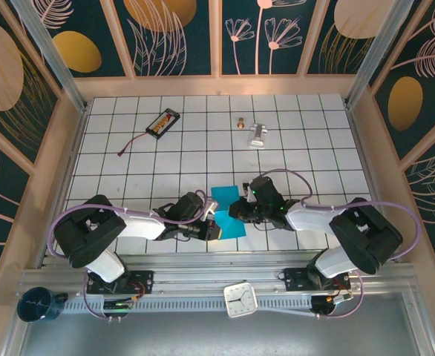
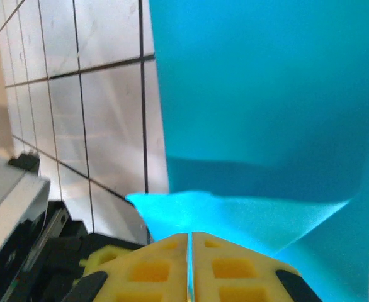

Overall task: Fold a paper plane with a square sheet of paper (pick it up from the middle)
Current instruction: Fold the triangle at the bottom-center of the table.

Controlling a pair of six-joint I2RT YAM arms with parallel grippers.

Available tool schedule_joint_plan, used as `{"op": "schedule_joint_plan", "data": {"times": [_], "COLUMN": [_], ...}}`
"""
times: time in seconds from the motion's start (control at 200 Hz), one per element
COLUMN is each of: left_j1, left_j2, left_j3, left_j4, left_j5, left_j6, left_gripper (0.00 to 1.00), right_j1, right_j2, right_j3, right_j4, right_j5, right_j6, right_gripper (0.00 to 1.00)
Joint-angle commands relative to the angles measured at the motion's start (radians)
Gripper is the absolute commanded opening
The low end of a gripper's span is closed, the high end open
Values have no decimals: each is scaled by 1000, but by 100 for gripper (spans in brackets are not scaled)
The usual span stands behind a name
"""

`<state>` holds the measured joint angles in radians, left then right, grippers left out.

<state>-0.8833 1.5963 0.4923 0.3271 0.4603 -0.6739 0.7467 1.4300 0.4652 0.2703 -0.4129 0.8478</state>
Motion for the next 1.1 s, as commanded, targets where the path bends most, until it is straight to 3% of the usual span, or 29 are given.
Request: {"op": "schedule_joint_plan", "data": {"times": [0.0, 0.28, 0.495, 1.096], "left_j1": [6, 6, 7, 5], "left_j2": [56, 76, 76, 147], "left_j3": [-21, -14, -4, -4], "left_j4": [-120, -141, -176, -258], "left_j5": [-87, -94, -112, -171], "left_j6": [35, 53, 78, 162], "left_gripper": [0, 0, 0, 0], "right_j1": [49, 112, 113, -26], "right_j2": [-5, 78, 120, 124], "right_j3": [-49, -56, -34, 8], "right_j4": [53, 156, 129, -48], "right_j5": [4, 11, 22, 69], "right_j6": [67, 130, 125, 47], "right_gripper": [8, 5, 3, 1]}}
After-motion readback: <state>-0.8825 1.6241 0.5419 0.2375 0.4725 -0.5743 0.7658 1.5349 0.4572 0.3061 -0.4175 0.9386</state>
